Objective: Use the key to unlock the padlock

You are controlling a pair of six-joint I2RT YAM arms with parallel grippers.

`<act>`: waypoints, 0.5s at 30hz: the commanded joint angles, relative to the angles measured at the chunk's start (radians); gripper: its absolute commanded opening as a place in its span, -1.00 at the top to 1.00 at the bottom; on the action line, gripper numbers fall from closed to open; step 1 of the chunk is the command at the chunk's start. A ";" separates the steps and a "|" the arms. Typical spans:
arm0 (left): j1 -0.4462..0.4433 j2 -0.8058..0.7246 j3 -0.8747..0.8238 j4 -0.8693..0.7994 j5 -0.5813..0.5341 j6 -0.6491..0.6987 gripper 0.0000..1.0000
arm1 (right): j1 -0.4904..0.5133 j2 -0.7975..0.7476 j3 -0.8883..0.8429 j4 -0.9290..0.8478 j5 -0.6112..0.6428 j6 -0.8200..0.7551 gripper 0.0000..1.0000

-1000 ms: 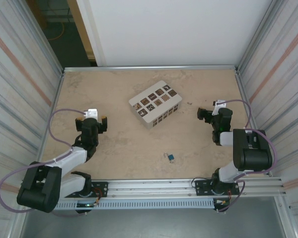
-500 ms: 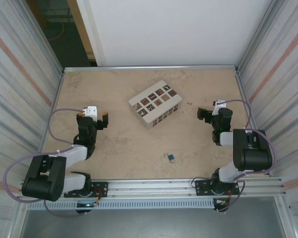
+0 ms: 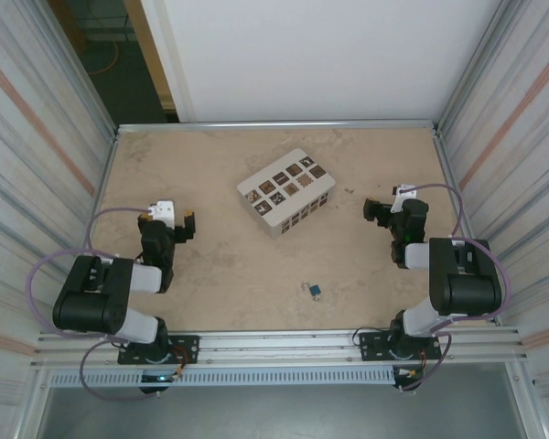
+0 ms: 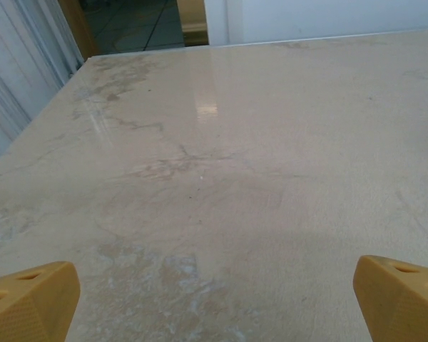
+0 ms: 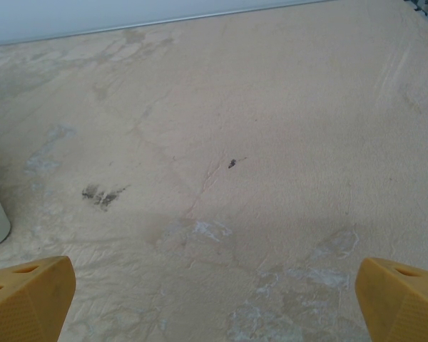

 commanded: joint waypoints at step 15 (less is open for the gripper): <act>0.049 0.047 0.162 -0.185 0.025 -0.044 -0.97 | -0.001 0.006 0.001 -0.007 0.009 -0.015 -0.98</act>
